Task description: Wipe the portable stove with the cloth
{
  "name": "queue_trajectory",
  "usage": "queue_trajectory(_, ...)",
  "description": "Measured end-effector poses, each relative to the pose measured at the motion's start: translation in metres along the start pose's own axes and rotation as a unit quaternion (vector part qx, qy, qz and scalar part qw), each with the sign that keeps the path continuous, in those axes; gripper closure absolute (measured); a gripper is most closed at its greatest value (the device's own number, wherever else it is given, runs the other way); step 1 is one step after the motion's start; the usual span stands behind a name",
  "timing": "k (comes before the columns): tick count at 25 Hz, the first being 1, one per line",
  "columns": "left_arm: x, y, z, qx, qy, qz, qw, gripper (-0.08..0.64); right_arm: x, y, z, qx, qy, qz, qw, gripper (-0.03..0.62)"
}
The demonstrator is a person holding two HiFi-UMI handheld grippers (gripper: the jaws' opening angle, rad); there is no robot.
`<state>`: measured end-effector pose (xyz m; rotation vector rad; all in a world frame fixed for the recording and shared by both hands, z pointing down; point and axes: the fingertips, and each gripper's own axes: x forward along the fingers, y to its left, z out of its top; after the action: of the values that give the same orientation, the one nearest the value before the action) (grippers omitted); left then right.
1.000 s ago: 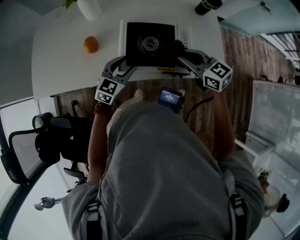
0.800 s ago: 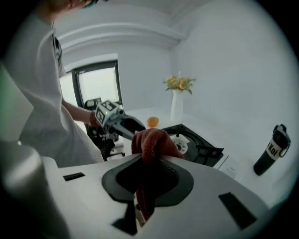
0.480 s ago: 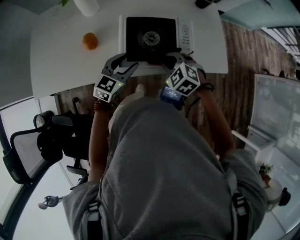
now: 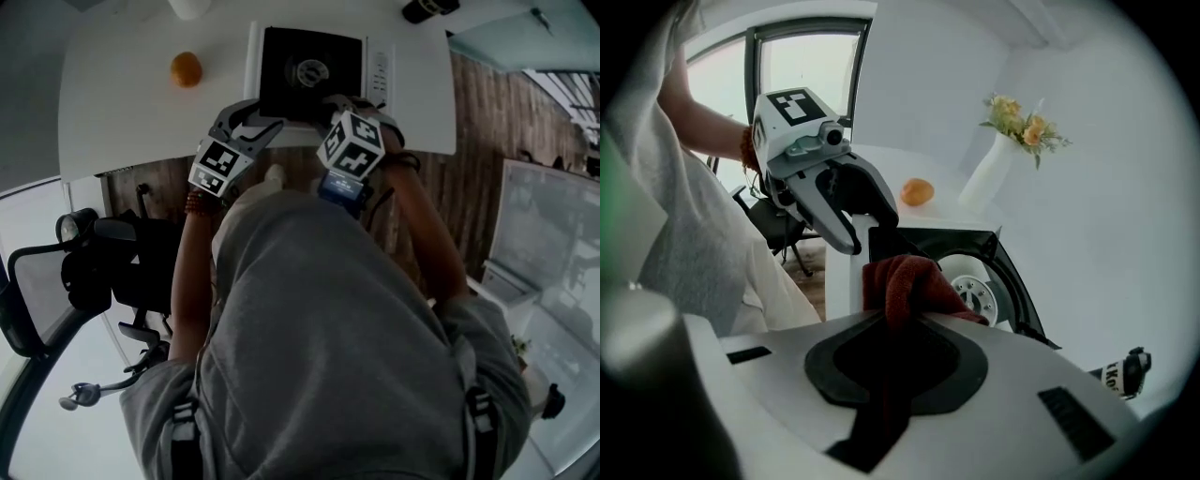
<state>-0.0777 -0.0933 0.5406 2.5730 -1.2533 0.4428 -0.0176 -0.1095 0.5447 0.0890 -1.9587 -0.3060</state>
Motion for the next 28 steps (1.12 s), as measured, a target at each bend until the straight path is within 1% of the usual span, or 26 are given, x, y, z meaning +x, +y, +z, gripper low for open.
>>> queue_trajectory(3,0.000,-0.002,-0.001,0.006,0.000,-0.001,1.0000,0.321,0.007,0.000,0.014,-0.004,-0.009,0.021,1.000,0.541)
queue_trajectory(7,0.002,-0.001,0.000,0.006,-0.001,-0.002,1.0000,0.319,0.013,0.000,0.024,-0.031,0.005,0.030,0.999,0.541)
queue_trajectory(11,0.003,0.003,0.000,0.012,0.000,0.001,0.9999,0.319,0.019,-0.002,0.032,-0.072,0.015,0.009,0.997,0.541)
queue_trajectory(14,0.003,0.003,-0.003,0.021,0.004,0.007,0.9997,0.320,0.023,-0.001,0.036,-0.090,0.002,-0.022,0.996,0.541)
queue_trajectory(16,0.001,0.001,-0.004,0.022,0.006,0.010,0.9997,0.320,0.020,0.000,0.036,-0.074,-0.033,-0.029,0.996,0.541)
queue_trajectory(19,-0.001,-0.003,-0.003,0.021,0.003,0.011,0.9997,0.320,-0.006,-0.004,0.035,-0.007,-0.095,-0.012,0.995,0.541)
queue_trajectory(20,0.000,-0.003,-0.002,0.030,0.000,0.017,0.9994,0.321,-0.017,-0.009,0.036,0.008,-0.110,-0.017,0.994,0.540)
queue_trajectory(22,0.001,-0.001,-0.002,0.046,-0.010,0.035,0.9983,0.321,-0.038,-0.024,0.038,0.017,-0.134,-0.039,0.990,0.540)
queue_trajectory(23,0.002,0.000,-0.002,0.046,-0.012,0.042,0.9980,0.321,-0.047,-0.034,0.038,0.025,-0.145,-0.048,0.988,0.540)
queue_trajectory(25,0.002,0.002,-0.002,0.037,-0.013,0.049,0.9980,0.320,-0.059,-0.062,0.032,0.053,-0.159,-0.056,0.984,0.540)
queue_trajectory(26,0.002,0.002,-0.002,0.032,-0.013,0.048,0.9982,0.320,-0.061,-0.080,0.026,0.068,-0.159,-0.059,0.983,0.540)
queue_trajectory(28,0.003,0.004,-0.002,0.026,-0.009,0.049,0.9984,0.321,-0.057,-0.118,0.010,0.086,-0.141,-0.069,0.984,0.540)
